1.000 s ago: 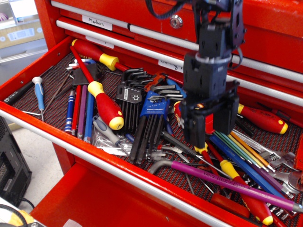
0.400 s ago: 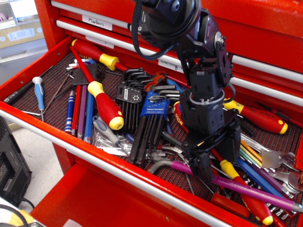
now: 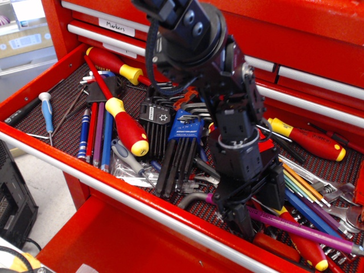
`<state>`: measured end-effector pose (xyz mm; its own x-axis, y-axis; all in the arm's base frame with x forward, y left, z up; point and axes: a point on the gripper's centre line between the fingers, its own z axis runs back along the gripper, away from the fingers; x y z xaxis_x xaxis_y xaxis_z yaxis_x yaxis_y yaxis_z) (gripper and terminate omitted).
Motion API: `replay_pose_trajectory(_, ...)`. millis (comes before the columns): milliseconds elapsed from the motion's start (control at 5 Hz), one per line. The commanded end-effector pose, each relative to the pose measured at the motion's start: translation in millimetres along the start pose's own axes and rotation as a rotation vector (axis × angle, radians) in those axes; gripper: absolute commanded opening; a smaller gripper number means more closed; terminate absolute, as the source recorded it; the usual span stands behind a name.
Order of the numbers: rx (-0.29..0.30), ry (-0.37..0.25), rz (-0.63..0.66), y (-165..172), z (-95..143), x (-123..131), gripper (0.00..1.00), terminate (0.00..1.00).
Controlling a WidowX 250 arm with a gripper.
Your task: Pick up violet Allen key
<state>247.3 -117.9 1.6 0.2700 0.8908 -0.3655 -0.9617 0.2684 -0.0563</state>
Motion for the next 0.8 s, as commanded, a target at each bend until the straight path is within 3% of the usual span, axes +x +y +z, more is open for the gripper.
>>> replay_pose_trajectory(0, -0.06, 0.01, -0.013, -11.9, -6.8, 4.4, 0.0, 0.0)
replay_pose_trajectory(400, -0.047, -0.009, -0.011, -13.6, 1.1, 2.1, 0.0, 0.0)
replay_pose_trajectory(600, -0.028, -0.081, 0.003, -18.0, 23.3, -2.3, 0.0, 0.0)
